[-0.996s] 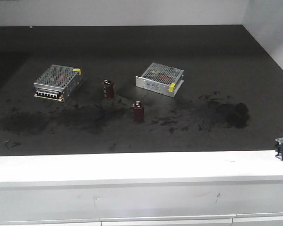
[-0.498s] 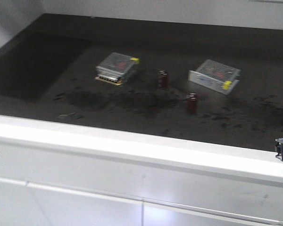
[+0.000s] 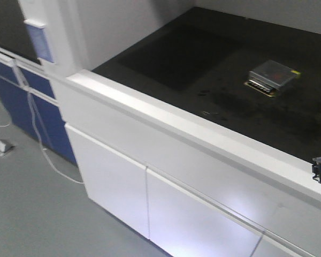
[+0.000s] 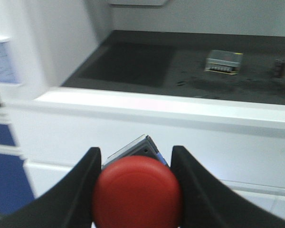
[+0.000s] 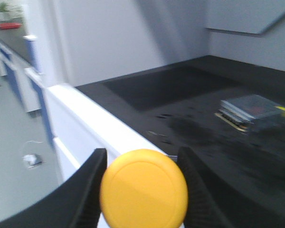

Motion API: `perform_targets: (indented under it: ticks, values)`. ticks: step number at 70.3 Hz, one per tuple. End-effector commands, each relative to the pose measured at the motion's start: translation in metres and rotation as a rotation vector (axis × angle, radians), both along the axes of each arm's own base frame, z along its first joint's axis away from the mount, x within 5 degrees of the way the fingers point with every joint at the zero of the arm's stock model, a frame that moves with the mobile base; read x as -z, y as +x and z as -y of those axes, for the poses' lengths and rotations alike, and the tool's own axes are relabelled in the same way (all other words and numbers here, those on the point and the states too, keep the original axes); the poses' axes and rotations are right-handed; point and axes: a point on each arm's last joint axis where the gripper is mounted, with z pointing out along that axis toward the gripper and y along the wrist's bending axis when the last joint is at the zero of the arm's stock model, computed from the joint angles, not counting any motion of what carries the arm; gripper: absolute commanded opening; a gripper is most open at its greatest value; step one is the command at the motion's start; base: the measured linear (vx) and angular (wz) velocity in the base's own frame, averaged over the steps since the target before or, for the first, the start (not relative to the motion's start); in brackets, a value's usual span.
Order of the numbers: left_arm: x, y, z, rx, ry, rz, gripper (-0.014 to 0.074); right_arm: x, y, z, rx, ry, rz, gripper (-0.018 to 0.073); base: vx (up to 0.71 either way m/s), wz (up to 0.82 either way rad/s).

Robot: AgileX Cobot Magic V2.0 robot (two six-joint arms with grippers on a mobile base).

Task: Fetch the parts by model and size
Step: 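Drive the base away from the bench holding both buttons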

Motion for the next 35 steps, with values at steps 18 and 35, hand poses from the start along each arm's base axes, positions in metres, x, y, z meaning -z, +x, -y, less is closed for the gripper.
perform_targets:
  ticks: [18,35]
  values:
    - [-0.0144,0.0007,0.0011,0.009,-0.041,0.085,-0.0007,-0.0155,0.0001,-0.0001,0.000,0.022,0.096,-0.0005,-0.03,0.88]
    - [-0.0144,0.0007,0.0011,0.009,-0.041,0.085,-0.0007,-0.0155,0.0001,-0.0001,0.000,0.022,0.096,-0.0005,0.00,0.97]
